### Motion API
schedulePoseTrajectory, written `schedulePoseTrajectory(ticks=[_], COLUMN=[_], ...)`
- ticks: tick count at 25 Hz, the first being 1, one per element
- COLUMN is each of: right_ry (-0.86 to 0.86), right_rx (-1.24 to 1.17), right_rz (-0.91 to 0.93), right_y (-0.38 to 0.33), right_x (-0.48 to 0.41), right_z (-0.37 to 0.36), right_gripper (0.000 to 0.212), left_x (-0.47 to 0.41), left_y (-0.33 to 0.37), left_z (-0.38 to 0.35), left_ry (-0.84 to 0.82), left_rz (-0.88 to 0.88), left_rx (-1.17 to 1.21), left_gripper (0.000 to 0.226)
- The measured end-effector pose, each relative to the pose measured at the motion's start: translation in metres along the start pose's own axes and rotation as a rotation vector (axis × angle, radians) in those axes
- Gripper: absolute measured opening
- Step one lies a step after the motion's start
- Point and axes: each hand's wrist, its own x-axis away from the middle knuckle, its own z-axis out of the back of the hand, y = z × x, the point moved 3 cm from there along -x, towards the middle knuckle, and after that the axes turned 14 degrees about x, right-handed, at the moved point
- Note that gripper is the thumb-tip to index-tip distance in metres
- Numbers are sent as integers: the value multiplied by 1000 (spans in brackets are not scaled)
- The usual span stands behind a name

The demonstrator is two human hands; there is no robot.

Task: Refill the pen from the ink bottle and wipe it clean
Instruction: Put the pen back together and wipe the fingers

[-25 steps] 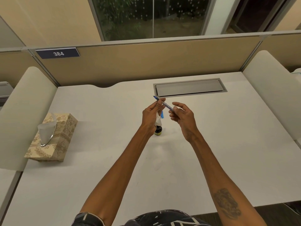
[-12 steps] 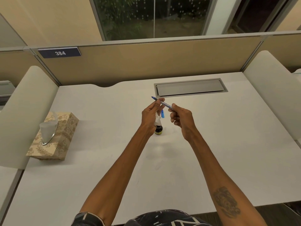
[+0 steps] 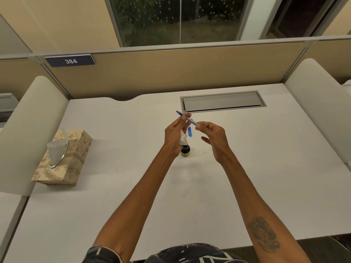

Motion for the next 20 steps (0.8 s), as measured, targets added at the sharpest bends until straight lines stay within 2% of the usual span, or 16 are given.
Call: schedulePoseTrajectory(ticks=[3, 5, 9, 10, 14, 16, 20], right_ry=[12, -26, -50, -35, -44, -83, -64], right_rx=[39, 49, -19, -27, 15, 66, 36], right_rz=[-94, -127, -25, -13, -99, -110, 18], right_y=[-3, 0, 7, 7, 2, 3, 9], right_x=[1, -1, -6, -6, -6, -8, -11], right_z=[-5, -6, -4, -3, -7, -8, -3], right_gripper=[34, 41, 10, 8, 40, 48, 25], left_x=[2, 1, -3, -3, -4, -3, -5], left_y=[-1, -2, -3, -4, -6, -5, -4], left_z=[-5, -6, -3, -3, -5, -6, -3], left_ry=[-8, -13, -9, -15, -45, -39, -21], left_rz=[12, 12, 0, 4, 19, 17, 10], left_rx=[-35, -44, -54, -56, -51, -50, -45], left_gripper=[32, 32, 32, 33, 32, 32, 29])
